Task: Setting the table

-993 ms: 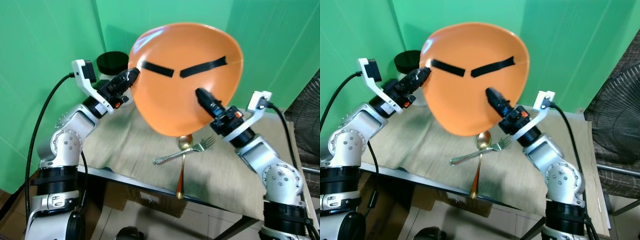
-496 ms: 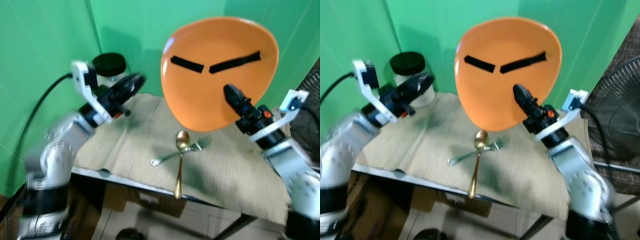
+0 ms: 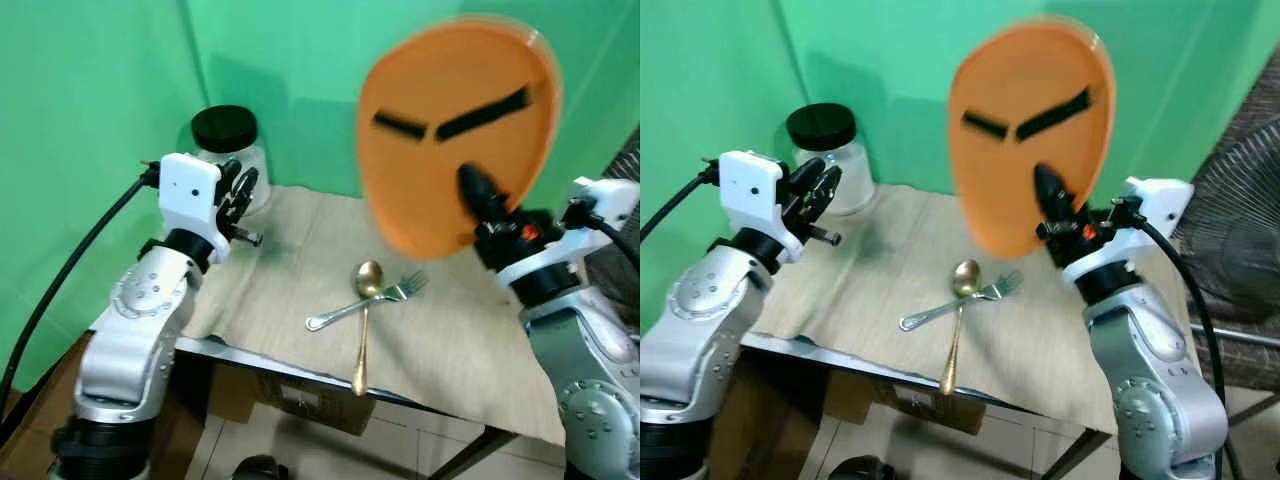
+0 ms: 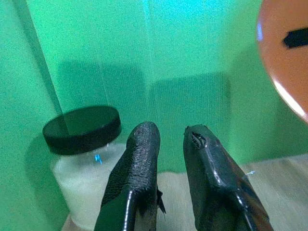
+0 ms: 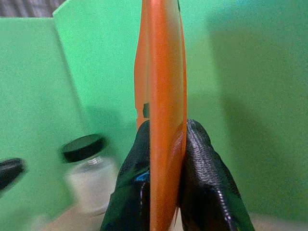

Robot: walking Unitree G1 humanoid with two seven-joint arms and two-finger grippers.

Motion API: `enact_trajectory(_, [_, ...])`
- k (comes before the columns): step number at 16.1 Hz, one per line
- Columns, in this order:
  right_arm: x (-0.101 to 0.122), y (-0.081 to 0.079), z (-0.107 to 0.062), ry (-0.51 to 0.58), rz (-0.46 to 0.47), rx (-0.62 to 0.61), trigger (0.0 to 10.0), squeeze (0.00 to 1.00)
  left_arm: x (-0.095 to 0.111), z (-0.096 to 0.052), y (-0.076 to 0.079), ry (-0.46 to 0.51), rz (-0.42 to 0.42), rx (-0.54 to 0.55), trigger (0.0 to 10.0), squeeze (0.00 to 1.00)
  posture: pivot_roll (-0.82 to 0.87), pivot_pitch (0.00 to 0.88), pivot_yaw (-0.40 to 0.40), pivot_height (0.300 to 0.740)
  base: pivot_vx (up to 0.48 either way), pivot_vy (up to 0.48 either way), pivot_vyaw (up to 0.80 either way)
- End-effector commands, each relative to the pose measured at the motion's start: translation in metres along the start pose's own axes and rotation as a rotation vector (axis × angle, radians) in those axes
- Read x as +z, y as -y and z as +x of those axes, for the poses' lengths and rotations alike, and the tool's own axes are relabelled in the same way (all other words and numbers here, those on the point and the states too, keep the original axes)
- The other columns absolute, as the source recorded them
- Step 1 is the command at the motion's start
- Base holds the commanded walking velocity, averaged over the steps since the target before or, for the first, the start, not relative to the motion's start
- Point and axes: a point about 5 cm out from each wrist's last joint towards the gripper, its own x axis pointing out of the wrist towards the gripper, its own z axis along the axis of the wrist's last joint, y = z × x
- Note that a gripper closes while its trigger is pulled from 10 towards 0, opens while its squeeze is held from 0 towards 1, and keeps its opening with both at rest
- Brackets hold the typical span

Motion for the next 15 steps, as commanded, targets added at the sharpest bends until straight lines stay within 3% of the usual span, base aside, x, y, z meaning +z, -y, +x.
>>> enact_trajectory(1, [0.007, -0.005, 0.003, 0.059, -0.084, -0.003, 10.0, 0.0, 0.002, 0.001, 0.002, 0.017, 0.029, 0.011, 10.0, 0.0, 0.08, 0.0, 0.057, 0.74, 0.0, 0.0, 0.0])
enact_trajectory(4, [-0.002, -0.005, 0.005, 0.022, -0.097, -0.037, 10.0, 0.0, 0.002, 0.0, 0.007, 0.018, 0.039, 0.015, 10.0, 0.0, 0.09, 0.0, 0.039, 0.74, 0.0, 0.0, 0.0])
enact_trajectory(7, [-0.025, -0.007, 0.009, -0.046, -0.031, -0.078, 10.0, 0.0, -0.005, -0.002, 0.005, 0.0, 0.041, 0.047, 10.0, 0.0, 0.09, 0.0, 0.034, 0.74, 0.0, 0.0, 0.0])
enact_trajectory(10, [-0.028, -0.007, 0.011, -0.061, -0.05, -0.083, 10.0, 0.0, -0.007, -0.004, 0.003, -0.013, 0.039, 0.053, 10.0, 0.0, 0.08, 0.0, 0.038, 0.74, 0.0, 0.0, 0.0])
enact_trajectory(15, [-0.033, -0.004, 0.014, -0.088, -0.071, -0.083, 10.0, 0.0, -0.008, -0.005, 0.005, -0.018, 0.046, 0.059, 10.0, 0.0, 0.09, 0.0, 0.021, 0.74, -0.263, 0.0, 0.0])
